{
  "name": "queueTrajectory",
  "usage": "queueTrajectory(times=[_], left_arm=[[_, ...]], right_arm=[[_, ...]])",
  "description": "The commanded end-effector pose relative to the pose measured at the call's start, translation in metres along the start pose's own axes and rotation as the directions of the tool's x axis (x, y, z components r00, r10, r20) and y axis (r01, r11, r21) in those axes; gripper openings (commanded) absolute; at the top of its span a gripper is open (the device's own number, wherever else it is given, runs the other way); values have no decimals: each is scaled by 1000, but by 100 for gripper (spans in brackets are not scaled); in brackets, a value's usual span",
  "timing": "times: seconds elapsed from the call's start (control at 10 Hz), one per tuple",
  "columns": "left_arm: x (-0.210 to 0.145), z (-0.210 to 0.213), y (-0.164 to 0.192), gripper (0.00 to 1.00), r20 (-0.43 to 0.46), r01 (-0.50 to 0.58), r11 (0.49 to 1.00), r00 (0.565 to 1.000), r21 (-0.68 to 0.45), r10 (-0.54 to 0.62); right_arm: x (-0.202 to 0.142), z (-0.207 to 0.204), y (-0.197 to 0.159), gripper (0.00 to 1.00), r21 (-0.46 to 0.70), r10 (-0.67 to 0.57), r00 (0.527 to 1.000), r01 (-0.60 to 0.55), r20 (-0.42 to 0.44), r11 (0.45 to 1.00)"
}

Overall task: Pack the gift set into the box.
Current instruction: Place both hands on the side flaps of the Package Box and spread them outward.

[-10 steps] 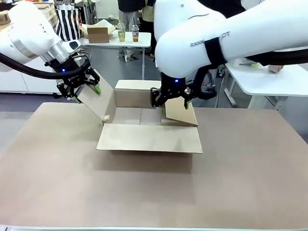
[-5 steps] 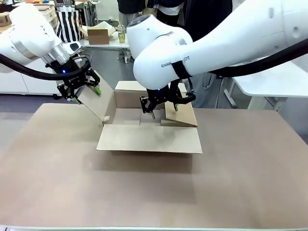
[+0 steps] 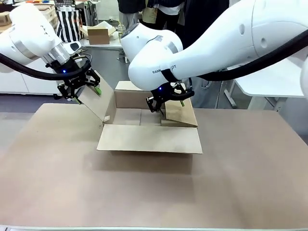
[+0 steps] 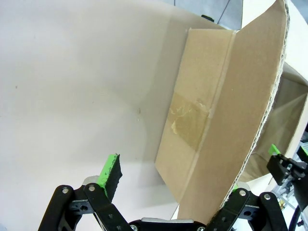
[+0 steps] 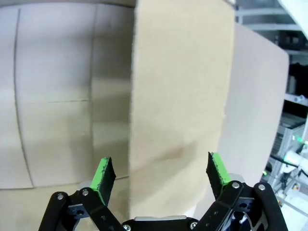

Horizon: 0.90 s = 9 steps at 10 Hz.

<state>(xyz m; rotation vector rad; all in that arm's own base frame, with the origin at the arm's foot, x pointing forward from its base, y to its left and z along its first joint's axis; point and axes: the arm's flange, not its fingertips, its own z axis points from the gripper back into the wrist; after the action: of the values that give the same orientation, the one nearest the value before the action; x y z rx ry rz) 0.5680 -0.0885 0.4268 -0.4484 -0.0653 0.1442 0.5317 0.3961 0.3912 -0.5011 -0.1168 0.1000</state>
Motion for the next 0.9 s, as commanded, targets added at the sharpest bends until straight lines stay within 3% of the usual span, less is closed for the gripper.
queueTrajectory(times=[0.0,0.2,0.4,0.8], left_arm=[[-1,2,-1,100,6,-12,1000,1000,22,12],[-1,2,-1,100,6,-12,1000,1000,22,12],[-1,2,-1,100,6,-12,1000,1000,22,12],[-1,2,-1,100,6,-12,1000,1000,22,12]], right_arm=[[-4,7,-19,100,-52,-56,998,56,12,997],[-11,11,-50,100,-93,-110,994,111,15,989],[-20,9,-82,100,-62,-125,992,124,-11,990],[-43,-19,-146,100,210,-148,987,158,-63,965]])
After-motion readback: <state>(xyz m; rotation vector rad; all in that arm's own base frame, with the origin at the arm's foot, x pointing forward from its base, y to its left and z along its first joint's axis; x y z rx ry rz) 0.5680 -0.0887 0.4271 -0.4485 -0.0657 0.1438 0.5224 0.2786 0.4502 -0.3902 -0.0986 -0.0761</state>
